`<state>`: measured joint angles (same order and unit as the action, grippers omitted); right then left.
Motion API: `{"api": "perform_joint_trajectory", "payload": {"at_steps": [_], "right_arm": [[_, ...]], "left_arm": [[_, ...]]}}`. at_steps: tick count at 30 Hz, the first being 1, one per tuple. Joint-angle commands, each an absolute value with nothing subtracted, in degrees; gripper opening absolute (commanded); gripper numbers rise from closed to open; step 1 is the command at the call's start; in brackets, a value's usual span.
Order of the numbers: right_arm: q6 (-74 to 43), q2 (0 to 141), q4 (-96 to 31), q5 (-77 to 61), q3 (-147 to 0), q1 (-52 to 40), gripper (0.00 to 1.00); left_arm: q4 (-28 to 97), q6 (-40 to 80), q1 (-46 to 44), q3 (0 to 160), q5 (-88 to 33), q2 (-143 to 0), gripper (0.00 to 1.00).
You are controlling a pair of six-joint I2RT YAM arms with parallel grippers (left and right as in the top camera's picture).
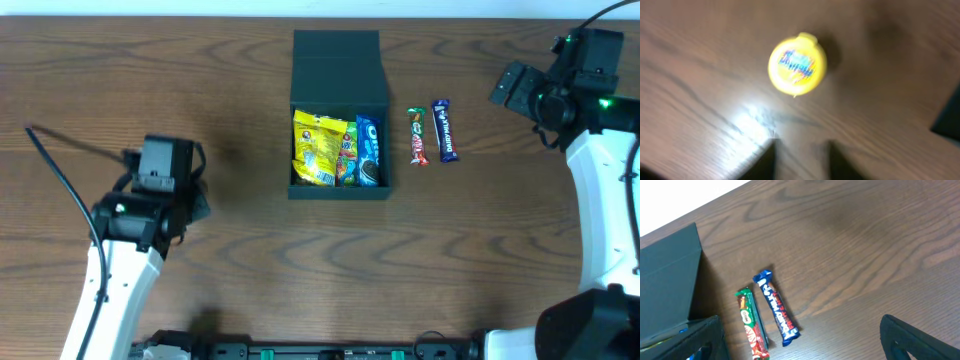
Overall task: Pack container
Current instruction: 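Move the left gripper to the yellow Mentos tub and grasp it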
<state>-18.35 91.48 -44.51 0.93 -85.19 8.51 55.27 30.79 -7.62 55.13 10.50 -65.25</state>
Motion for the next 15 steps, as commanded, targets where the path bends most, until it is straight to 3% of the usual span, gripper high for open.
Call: {"api": "perform_joint_trajectory", "payload": {"at_steps": [1,3,4,15], "right_arm": [[-17.45,91.31,-44.36,1.04,-85.38,8.97,0.99],[-16.64,91.29,-44.4,1.04,-85.38,8.97,0.99],[-16.34,91.29,-44.45,1.04,-85.38,8.97,0.99],[-15.97,91.31,-43.92,1.06,-85.38,8.97,0.99]], "left_arm": [[53.67,38.89,-7.14,50.78,10.9,-65.14,0.66],[52.07,41.76,-7.14,48.31,10.94,-65.12,0.84],[50.96,43.35,-7.14,46.92,11.2,-65.14,0.98],[32.91,46.39,-7.14,32.32,17.5,-65.14,0.95]]}}
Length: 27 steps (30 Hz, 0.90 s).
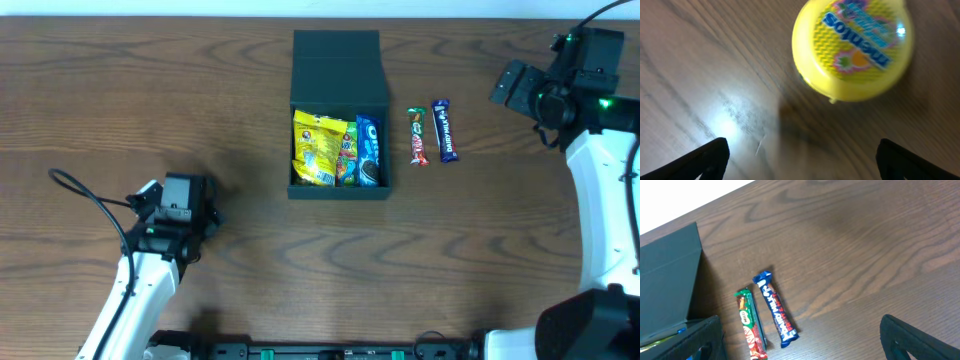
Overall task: Pack container
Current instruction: 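Move the left gripper to the yellow Mentos tub and grasp it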
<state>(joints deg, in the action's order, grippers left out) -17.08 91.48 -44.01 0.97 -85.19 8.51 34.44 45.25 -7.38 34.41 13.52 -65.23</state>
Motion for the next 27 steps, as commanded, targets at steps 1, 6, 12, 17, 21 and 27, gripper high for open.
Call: {"api": "perform_joint_trajectory", "payload": {"at_steps": [1,6,12,17,21,27], "right_arm": [[-15.97,91.31,-43.9,1.06,-85.38,8.99,0.99],[-15.73,91.31,-43.33,1.06,-85.38,8.99,0.99],[-15.73,91.31,-43.03,1.04,-85.38,8.97,0.99],[-15.73,91.31,-43.07,1.04,-85.38,8.97,0.99],[-15.73,91.31,-43.48,1.04,-85.38,8.97,0.99],[-15.75,91.31,-43.94,1.04,-85.38,8.97,0.99]], "left_arm": [[31.29,46.0,-7.14,31.48,18.48,-65.14,0.95],[22.87,40.69,-7.14,28.18,20.12,-65.45,0.95],[13.52,34.3,-7.11,26.06,20.58,-69.47,0.95],[7.31,31.22,-7.09,26.06,20.99,-75.5,0.96],[3.9,31.22,-7.09,26.09,20.97,-77.14,0.93],[2.13,30.48,-7.09,26.85,20.97,-77.01,0.55]]}}
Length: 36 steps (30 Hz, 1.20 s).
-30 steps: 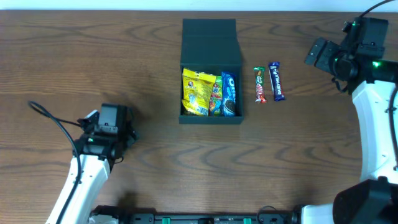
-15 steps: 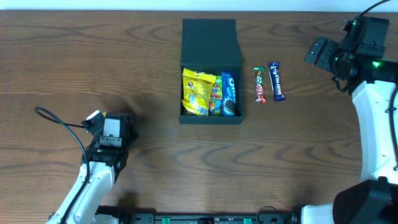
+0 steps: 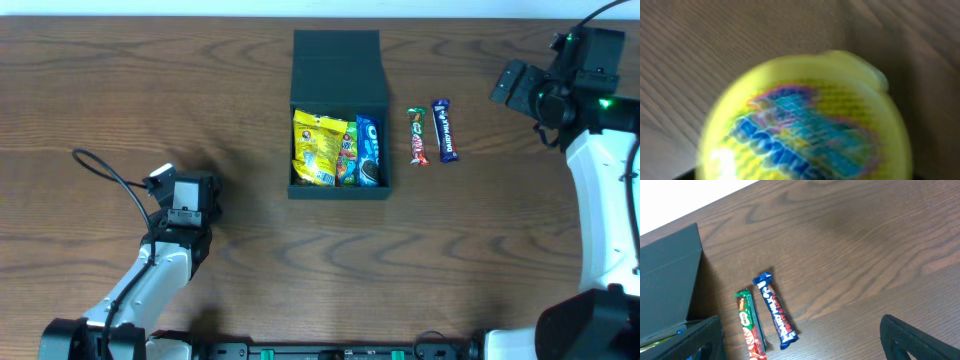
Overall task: Pack container
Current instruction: 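Move the left gripper to the yellow Mentos tub and grasp it, then carry the Mentos tub into the box with the left gripper and release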
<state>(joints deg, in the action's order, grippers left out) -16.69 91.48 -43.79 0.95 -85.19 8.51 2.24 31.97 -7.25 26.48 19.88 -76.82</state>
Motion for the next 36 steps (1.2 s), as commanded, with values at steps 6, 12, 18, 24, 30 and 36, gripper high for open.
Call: {"api": "perform_joint_trajectory", "payload": {"at_steps": [6,12,18,24,30,36], "right_arm": [[-15.77,91.31,-43.88,1.04,-85.38,8.97,0.99],[-15.79,91.31,-43.68,1.04,-85.38,8.97,0.99],[-15.79,91.31,-43.7,1.06,-85.38,8.99,0.99],[-15.81,91.31,-43.75,1.06,-85.38,9.82,0.99],[-17.65,91.31,-44.64,1.06,-85.38,12.45,0.99],[-18.39,91.31,-46.83,1.04,-85.38,14.74,0.99]], "left_arm": [[3.55,22.79,-7.16,31.2,20.91,-75.33,0.41],[12.86,17.32,-7.16,41.12,18.33,-74.24,0.19],[22.39,13.47,-7.16,55.59,8.43,-74.24,0.06],[33.8,13.52,-7.68,71.61,-4.05,-75.33,0.05],[44.1,9.58,-16.1,86.65,-3.03,-81.62,0.05],[51.86,8.73,-23.11,98.37,-2.2,-93.86,0.05]]}}
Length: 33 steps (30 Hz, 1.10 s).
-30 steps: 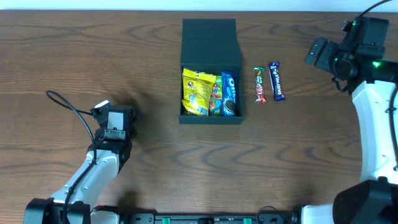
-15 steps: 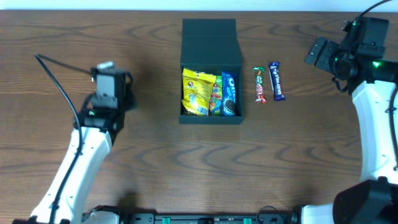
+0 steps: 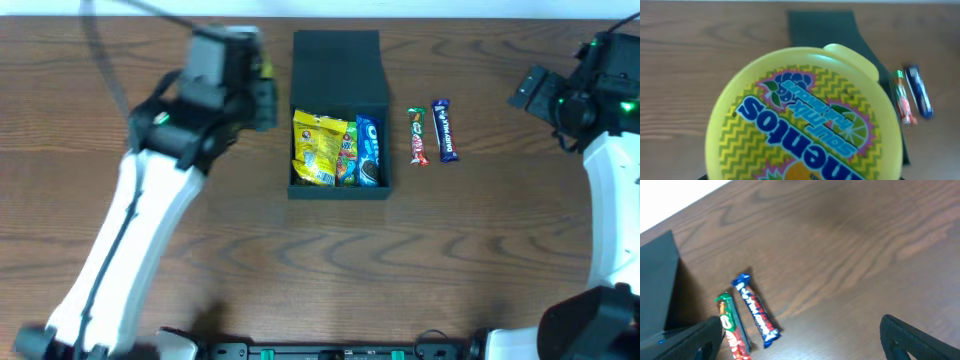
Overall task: Pack container
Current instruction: 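Carry the Mentos tub into the box with the left gripper and release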
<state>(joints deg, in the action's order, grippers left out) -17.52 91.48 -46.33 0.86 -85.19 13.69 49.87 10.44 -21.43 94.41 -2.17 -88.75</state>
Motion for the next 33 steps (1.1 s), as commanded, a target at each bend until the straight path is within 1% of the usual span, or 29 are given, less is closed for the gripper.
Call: {"api": "perform_joint_trajectory", "payload": {"at_steps": [1,8,11,14,16,21,31,32,33], "right_arm": [[-18.35,91.31,-46.96,1.06,-85.38,15.05,0.99],[-17.04,91.31,-47.59,1.04,-85.38,17.91,0.99],[-16.53,91.31,-47.86,1.04,-85.38,18.39,0.99],[-15.99,91.31,-47.72,1.04,-85.38,18.35,0.99],[-15.99,91.31,-47.75,1.04,-85.38,18.35,0.99],[-15.99,91.31,-48.45,1.02,-85.38,18.35,0.99],[-15.99,91.31,-50.06,1.02,-85.38,18.35,0.99],[-15.99,91.31,-50.19,1.02,-85.38,18.35,0.99],[-15.99,91.31,-50.37,1.02,-85.38,18.35,0.99]], "left_arm": [[53.49,8.73,-24.12,100.22,-2.2,-96.14,0.05],[64.05,7.33,-31.92,116.44,-3.03,-111.9,0.05],[71.16,7.18,-34.0,126.48,-3.31,-118.21,0.05],[79.07,6.59,-35.11,136.7,-6.59,-125.08,0.05],[81.89,6.63,-35.29,139.52,-7.86,-127.59,0.05],[86.5,7.73,-35.29,141.12,-10.46,-132.2,0.05],[88.05,9.13,-35.29,141.1,-14.98,-137.95,0.05],[88.29,9.23,-35.29,141.1,-15.11,-138.3,0.17],[88.47,9.23,-35.27,141.1,-15.07,-138.45,0.52]]}}
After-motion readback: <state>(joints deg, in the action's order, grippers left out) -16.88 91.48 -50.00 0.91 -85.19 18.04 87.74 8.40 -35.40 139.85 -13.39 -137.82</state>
